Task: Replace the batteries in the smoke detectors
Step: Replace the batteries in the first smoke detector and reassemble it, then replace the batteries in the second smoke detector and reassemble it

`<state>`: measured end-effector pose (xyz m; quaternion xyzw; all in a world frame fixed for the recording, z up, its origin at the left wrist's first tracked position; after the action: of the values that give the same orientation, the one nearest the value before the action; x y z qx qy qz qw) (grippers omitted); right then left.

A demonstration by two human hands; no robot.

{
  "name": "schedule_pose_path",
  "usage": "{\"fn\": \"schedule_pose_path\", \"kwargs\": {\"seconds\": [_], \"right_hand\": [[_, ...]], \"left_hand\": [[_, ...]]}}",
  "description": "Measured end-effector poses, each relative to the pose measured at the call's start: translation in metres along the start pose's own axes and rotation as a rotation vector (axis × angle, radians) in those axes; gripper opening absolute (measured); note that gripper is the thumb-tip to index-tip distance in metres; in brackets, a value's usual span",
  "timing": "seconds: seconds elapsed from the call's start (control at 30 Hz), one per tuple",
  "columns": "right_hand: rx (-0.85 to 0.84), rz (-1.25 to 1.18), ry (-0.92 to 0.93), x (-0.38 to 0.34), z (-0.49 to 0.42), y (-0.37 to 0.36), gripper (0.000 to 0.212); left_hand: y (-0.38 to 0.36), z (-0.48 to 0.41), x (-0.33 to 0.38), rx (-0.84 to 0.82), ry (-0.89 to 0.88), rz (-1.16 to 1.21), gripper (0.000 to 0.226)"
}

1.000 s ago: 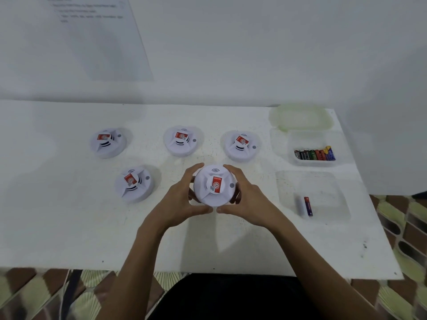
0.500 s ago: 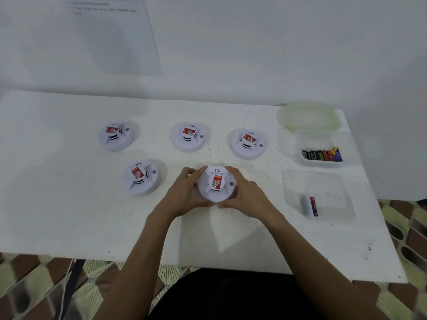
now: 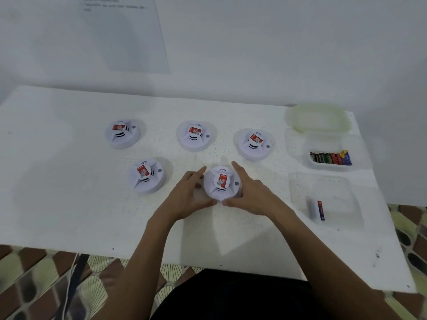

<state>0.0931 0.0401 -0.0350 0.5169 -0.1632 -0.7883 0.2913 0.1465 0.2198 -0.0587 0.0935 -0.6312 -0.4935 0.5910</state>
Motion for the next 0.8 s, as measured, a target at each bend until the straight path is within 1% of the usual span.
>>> {"fn": "schedule_pose_path", "kwargs": {"seconds": [0.07, 0.13, 0.17, 0.23, 0.27, 0.33, 0.4, 0.47, 0.53, 0.63, 0.8], "right_hand": [[0.1, 0.028, 0.048, -0.014, 0.006, 0.006, 0.079], [0.194, -0.01, 0.12, -0.035, 0.011, 0.009, 0.055], [0.208, -0.045, 0.153, -0.047, 0.012, 0.008, 0.046], [0.186, -0.102, 0.214, -0.07, 0.007, 0.0, 0.034], [0.16, -0.119, 0.238, -0.082, 0.002, -0.006, 0.032], [0.103, -0.13, 0.275, -0.1, -0.012, -0.021, 0.031], [0.054, -0.113, 0.29, -0.113, -0.029, -0.038, 0.034], [0.007, -0.097, 0.275, -0.12, -0.049, -0.058, 0.039], [-0.02, -0.052, 0.246, -0.12, -0.067, -0.076, 0.043], [-0.02, -0.002, 0.208, -0.117, -0.083, -0.095, 0.039], [0.051, -0.021, 0.204, -0.115, -0.086, -0.102, 0.04]], "left_hand": [[0.012, 0.012, 0.001, 0.053, -0.01, -0.035, 0.085], [0.029, 0.026, 0.0, 0.141, -0.035, -0.058, 0.072], [0.04, 0.034, 0.0, 0.194, -0.043, -0.042, 0.066], [0.062, 0.047, -0.005, 0.317, -0.058, -0.048, 0.058], [0.073, 0.052, -0.009, 0.379, -0.065, -0.092, 0.056], [0.09, 0.056, -0.023, 0.453, -0.049, -0.209, 0.061], [0.101, 0.053, -0.042, 0.413, 0.028, -0.309, 0.077], [0.105, 0.043, -0.064, 0.295, 0.139, -0.38, 0.098], [0.106, 0.033, -0.082, 0.155, 0.241, -0.42, 0.112], [0.103, 0.023, -0.096, 0.034, 0.265, -0.413, 0.118], [0.102, 0.021, -0.1, 0.07, 0.25, -0.351, 0.115]]}}
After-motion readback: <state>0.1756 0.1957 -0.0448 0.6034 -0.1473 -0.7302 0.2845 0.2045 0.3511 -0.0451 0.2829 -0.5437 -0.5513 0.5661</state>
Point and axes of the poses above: each hand's wrist, its own z-axis away from the middle knuckle, its own y-axis out of the back of the hand, x = y × z, the point moved 5 cm from there along -z, towards the middle knuckle, and after that the axes turned 8 degrees about -z, right-handed, at the moved point
